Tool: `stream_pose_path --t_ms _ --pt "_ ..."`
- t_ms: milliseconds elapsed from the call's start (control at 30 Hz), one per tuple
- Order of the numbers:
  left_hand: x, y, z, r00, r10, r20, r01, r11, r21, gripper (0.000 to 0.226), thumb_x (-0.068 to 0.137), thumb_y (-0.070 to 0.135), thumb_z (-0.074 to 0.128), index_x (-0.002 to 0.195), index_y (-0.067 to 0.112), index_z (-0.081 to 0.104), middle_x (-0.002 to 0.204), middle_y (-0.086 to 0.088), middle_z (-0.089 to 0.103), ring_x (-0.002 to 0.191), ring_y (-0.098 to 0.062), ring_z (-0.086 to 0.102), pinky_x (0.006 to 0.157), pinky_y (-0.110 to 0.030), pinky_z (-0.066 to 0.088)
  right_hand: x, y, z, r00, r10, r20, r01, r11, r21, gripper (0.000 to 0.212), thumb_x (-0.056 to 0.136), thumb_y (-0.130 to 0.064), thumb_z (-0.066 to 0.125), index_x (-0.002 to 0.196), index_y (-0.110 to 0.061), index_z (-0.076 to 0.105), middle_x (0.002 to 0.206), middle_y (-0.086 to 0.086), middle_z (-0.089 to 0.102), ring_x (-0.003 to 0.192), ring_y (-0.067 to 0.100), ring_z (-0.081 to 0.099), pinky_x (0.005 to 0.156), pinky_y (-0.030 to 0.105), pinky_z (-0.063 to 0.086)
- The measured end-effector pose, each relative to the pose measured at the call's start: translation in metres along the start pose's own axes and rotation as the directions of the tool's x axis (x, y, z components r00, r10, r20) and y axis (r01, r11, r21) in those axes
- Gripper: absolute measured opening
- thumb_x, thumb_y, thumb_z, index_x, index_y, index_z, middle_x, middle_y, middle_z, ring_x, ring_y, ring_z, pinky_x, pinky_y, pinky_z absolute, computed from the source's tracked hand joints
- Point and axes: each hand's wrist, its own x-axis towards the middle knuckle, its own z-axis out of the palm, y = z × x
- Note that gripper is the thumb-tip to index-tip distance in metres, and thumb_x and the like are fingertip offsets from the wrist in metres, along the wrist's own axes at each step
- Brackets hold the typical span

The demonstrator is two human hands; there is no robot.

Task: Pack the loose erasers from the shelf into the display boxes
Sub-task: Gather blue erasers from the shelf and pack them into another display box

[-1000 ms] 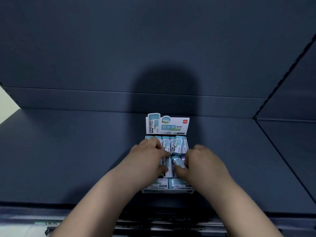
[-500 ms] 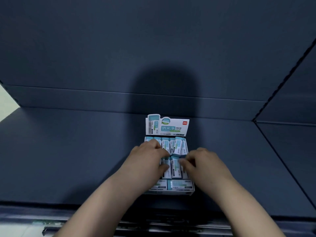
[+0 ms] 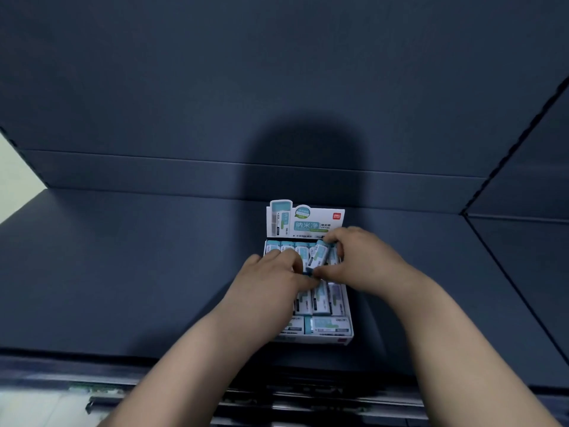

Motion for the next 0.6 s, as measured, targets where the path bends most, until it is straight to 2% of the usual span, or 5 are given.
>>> stream_pose_path --t_ms 133,267,333,467,600 --pt "-0.005 -0.014 -0.004 0.992 -0.063 -0.110 0.060 0.998 -0.029 0.050 0.092 0.016 0.043 0.133 0.043 0.044 0.126 0.014 0.043 0.117 -0.011 0.038 0.089 -0.026 0.028 -0.003 0.002 -0.005 0.998 -0.060 0.017 0.060 0.998 0.010 0.049 0.065 -0.045 0.074 0.107 -0.032 0.051 0.092 -0.013 0.041 0.087 0.007 0.046 0.074 0.025 0.041" --pt "-0.012 -0.029 -0.009 0.974 -0.155 -0.164 0.147 0.987 -0.063 0.046 0.093 0.016 0.043 0.134 0.037 0.046 0.125 0.013 0.048 0.115 -0.012 0.043 0.086 -0.027 0.030 -0.011 0.011 -0.020 0.985 -0.168 0.033 0.167 0.985 0.045 0.045 0.065 -0.037 0.077 0.101 -0.034 0.050 0.083 -0.017 0.039 0.079 0.001 0.044 0.067 0.015 0.034" --pt "-0.015 -0.034 -0.009 0.965 -0.206 -0.160 0.196 0.978 -0.074 0.041 0.094 0.021 0.041 0.130 0.038 0.048 0.123 0.013 0.049 0.114 -0.013 0.045 0.088 -0.028 0.033 -0.017 0.014 -0.024 0.979 -0.170 0.109 0.168 0.985 0.025 0.050 0.065 -0.036 0.078 0.106 -0.033 0.049 0.085 -0.016 0.040 0.081 0.002 0.044 0.068 0.014 0.034" --pt "-0.017 -0.037 -0.005 0.962 -0.256 -0.096 0.243 0.962 -0.128 0.034 0.095 0.025 0.040 0.124 0.033 0.054 0.119 0.009 0.051 0.112 -0.016 0.048 0.092 -0.031 0.039 -0.024 0.014 -0.021 0.963 -0.155 0.222 0.163 0.986 -0.021 0.058 0.065 -0.037 0.078 0.114 -0.030 0.050 0.091 -0.014 0.042 0.086 0.007 0.047 0.082 0.023 0.042" --pt "-0.019 -0.035 0.000 0.965 -0.260 -0.029 0.248 0.944 -0.216 0.030 0.095 0.030 0.044 0.122 0.026 0.057 0.119 0.007 0.052 0.108 -0.016 0.051 0.091 -0.032 0.043 -0.027 0.012 -0.021 0.953 -0.164 0.254 0.171 0.985 -0.006 0.056 0.065 -0.035 0.079 0.113 -0.031 0.050 0.088 -0.013 0.043 0.080 0.005 0.045 0.073 0.017 0.039"
